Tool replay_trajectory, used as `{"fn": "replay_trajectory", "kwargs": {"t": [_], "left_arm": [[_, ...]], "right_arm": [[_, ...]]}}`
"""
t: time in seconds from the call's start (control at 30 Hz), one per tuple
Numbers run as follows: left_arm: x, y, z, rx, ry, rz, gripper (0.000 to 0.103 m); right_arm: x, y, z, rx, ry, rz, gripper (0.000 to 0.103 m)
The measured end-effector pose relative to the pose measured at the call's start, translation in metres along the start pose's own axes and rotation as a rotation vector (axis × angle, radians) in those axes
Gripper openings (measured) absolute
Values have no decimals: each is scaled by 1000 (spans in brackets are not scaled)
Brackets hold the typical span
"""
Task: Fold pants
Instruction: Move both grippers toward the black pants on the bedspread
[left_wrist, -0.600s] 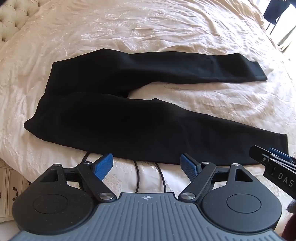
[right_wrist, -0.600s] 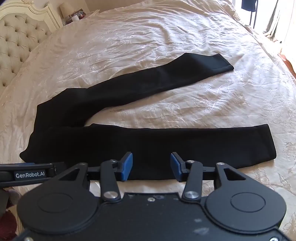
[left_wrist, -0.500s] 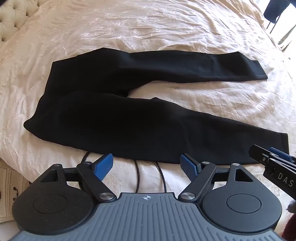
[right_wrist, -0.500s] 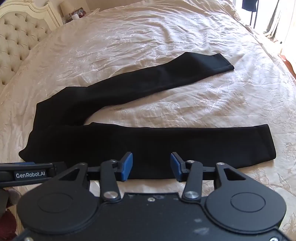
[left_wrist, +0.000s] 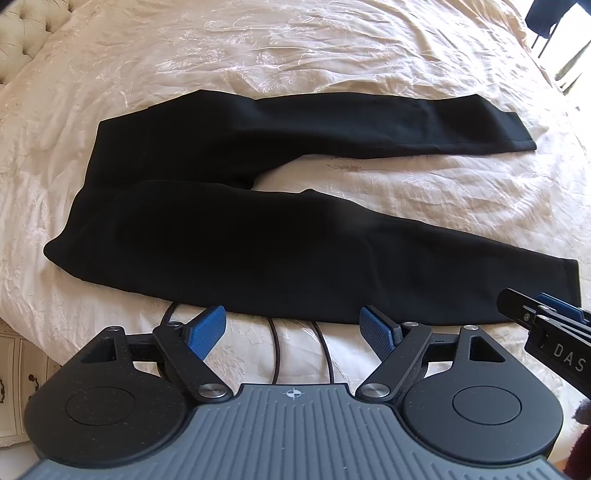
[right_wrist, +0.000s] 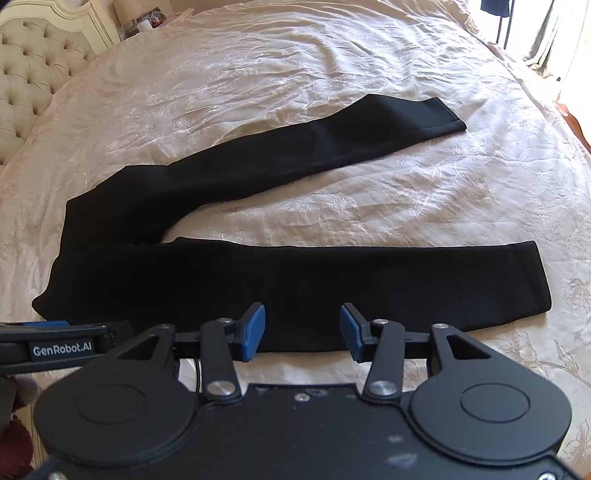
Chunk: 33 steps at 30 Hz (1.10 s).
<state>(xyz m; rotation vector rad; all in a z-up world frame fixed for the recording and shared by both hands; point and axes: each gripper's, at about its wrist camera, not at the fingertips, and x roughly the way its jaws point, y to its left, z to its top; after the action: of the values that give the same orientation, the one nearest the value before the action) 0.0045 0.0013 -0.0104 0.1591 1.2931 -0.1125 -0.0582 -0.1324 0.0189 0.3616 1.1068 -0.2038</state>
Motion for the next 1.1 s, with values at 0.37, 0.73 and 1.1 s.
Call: {"fn": "replay_trajectory", "kwargs": {"t": [0.37,0.73,1.1], "left_arm": [[10,8,5,13,50,27,79],[13,28,16,35,44,28,79],[20,59,32,74,39,-18,79]], "right_arm": [[10,8,2,5,30,-15,48],[20,33,6,8,49,-34,48],[28,67,7,63,58,-72,48]]}}
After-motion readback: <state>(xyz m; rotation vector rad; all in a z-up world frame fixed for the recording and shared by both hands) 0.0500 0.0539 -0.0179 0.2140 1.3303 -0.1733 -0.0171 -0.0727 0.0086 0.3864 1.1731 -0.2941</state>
